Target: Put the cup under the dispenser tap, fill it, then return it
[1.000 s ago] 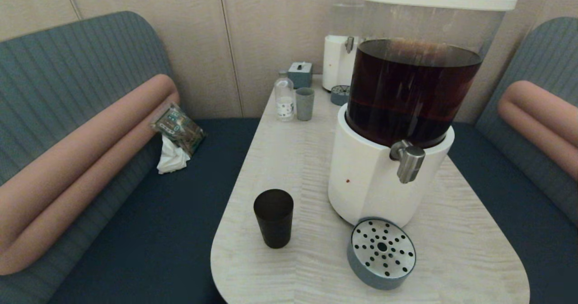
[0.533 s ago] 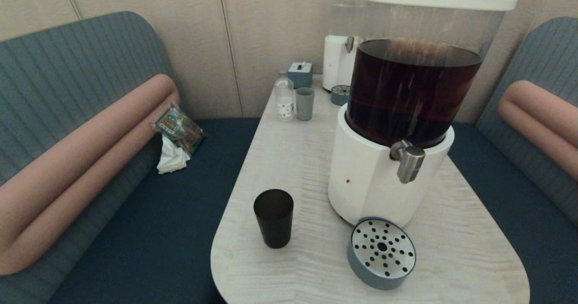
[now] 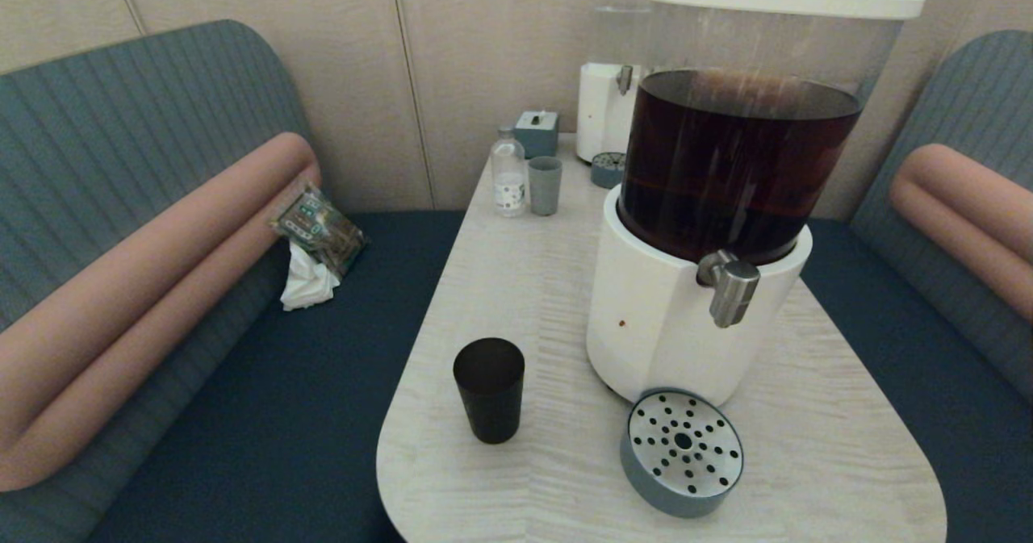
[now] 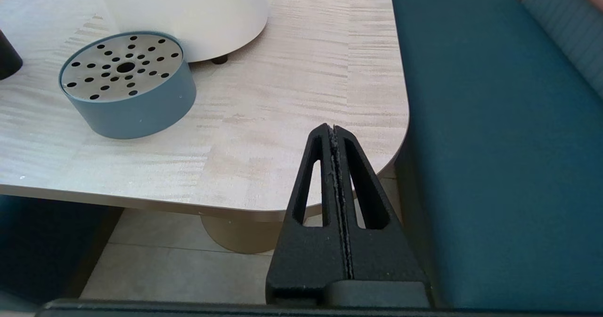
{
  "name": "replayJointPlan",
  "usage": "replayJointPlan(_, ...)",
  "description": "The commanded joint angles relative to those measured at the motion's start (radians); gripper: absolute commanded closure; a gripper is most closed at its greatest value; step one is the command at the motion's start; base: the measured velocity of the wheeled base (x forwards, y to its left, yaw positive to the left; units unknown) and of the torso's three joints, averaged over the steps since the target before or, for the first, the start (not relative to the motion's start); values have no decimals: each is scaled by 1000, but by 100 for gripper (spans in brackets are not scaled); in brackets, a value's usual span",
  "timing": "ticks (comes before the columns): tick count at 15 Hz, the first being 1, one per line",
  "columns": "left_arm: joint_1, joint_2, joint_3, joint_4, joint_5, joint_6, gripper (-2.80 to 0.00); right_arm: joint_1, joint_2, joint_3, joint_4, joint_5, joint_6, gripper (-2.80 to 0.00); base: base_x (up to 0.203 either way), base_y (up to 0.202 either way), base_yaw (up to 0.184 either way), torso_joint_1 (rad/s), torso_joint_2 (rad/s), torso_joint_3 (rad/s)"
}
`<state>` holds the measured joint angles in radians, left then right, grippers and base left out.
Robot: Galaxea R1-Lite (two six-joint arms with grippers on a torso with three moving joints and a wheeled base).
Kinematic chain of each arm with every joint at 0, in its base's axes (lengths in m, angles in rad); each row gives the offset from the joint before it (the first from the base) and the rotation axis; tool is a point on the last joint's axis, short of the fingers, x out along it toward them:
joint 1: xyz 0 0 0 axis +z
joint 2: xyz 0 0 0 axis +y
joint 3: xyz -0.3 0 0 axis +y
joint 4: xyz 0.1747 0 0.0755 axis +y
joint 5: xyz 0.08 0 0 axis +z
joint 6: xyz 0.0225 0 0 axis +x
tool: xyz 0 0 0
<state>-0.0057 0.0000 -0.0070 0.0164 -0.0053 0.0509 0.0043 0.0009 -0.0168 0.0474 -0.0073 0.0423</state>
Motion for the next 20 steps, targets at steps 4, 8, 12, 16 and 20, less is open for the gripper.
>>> replayJointPlan(4, 0, 1, -38, 3, -20, 2, 0, 0, 1, 0, 0, 0, 1, 0, 0, 0, 0, 0, 0, 0)
replayJointPlan(8, 1, 6, -236, 217, -153, -38, 0, 0, 1, 0, 0, 0, 1, 0, 0, 0, 0, 0, 0, 0)
replayJointPlan(12, 1, 70, -270, 229, -361, -75, 0, 0, 1, 0, 0, 1, 1, 0, 0, 0, 0, 0, 0, 0)
replayJointPlan(16, -1, 341, -369, 124, -391, -153, 0, 0, 1, 0, 0, 1, 1, 0, 0, 0, 0, 0, 0, 0)
replayJointPlan(20, -2, 602, -258, -299, -399, -160, 0, 0, 1, 0, 0, 0, 1, 0, 0, 0, 0, 0, 0, 0)
